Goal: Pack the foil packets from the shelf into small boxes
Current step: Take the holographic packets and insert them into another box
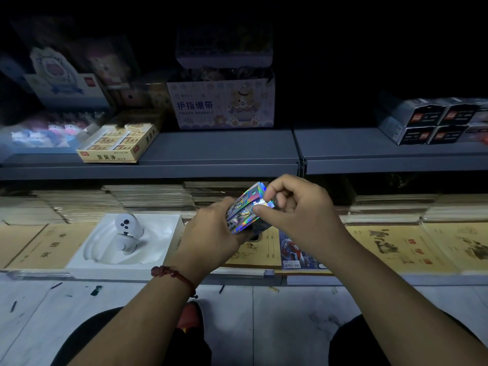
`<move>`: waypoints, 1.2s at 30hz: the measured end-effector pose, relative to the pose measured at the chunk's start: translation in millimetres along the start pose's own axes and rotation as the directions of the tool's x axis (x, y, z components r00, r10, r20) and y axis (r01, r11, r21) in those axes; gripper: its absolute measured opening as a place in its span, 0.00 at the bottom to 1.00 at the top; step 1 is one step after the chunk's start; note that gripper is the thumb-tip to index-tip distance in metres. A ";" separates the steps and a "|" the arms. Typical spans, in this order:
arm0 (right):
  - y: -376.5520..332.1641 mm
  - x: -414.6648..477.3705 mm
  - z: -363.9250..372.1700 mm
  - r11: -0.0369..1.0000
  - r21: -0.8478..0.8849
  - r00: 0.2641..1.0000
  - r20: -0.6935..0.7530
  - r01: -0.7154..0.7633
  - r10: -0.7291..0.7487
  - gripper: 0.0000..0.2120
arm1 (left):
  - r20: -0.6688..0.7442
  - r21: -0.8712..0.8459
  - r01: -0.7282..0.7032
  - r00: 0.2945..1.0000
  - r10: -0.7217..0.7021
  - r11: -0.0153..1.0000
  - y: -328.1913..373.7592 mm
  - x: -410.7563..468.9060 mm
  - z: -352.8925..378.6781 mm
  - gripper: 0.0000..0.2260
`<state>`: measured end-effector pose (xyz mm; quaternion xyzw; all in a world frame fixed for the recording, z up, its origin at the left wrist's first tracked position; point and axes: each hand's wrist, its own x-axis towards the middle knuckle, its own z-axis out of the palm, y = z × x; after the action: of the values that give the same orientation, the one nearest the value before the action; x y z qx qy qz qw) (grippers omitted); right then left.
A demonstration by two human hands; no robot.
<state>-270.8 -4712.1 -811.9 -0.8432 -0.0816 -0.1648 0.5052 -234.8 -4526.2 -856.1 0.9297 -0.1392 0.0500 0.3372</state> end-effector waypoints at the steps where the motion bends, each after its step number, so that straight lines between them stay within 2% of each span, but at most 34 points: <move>1: -0.2 0.2 0.1 1.000 0.015 1.000 0.001 -0.015 0.015 0.10 | 0.004 -0.002 0.003 1.000 -0.003 1.000 0.5 -0.3 -0.5 0.16; 7: 1.2 2.2 3.3 0.973 0.097 0.977 0.039 -0.211 0.209 0.12 | -0.009 0.000 -0.010 1.000 0.010 1.000 -1.2 -0.4 -0.1 0.16; 11: 4.3 1.6 6.2 0.962 0.049 0.961 -0.051 -0.269 0.272 0.14 | -0.026 0.052 -0.013 1.000 0.015 0.999 -2.5 -0.2 0.8 0.16; 18: -0.4 -1.3 10.3 0.978 0.030 0.976 -0.061 -0.206 0.208 0.12 | -0.030 0.067 -0.007 1.000 0.009 0.998 -4.9 0.9 -0.8 0.16; 23: -4.3 -0.7 10.1 0.985 0.002 0.977 -0.127 -0.170 0.169 0.11 | -0.039 0.070 0.001 0.999 0.001 0.998 -1.3 1.5 0.3 0.17; 30: -5.5 10.2 -19.6 0.964 0.246 0.903 -0.383 -0.105 0.196 0.11 | -0.053 0.079 0.042 0.998 -0.038 0.996 -9.5 4.1 -3.5 0.18; 33: -7.2 8.7 -20.2 0.912 0.390 0.926 -0.284 -0.128 0.251 0.09 | -0.041 0.069 0.042 0.998 -0.039 0.997 -9.3 2.6 -3.9 0.18; 36: -14.5 2.8 -12.5 0.919 0.328 0.962 -0.087 -0.219 0.260 0.11 | -0.035 0.047 0.024 0.999 -0.023 0.999 -6.4 2.7 -2.9 0.18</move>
<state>-275.1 -4716.3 -793.4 -0.7429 0.0296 -0.1404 0.6539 -230.3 -4520.3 -857.3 0.9381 -0.1211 0.0655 0.3179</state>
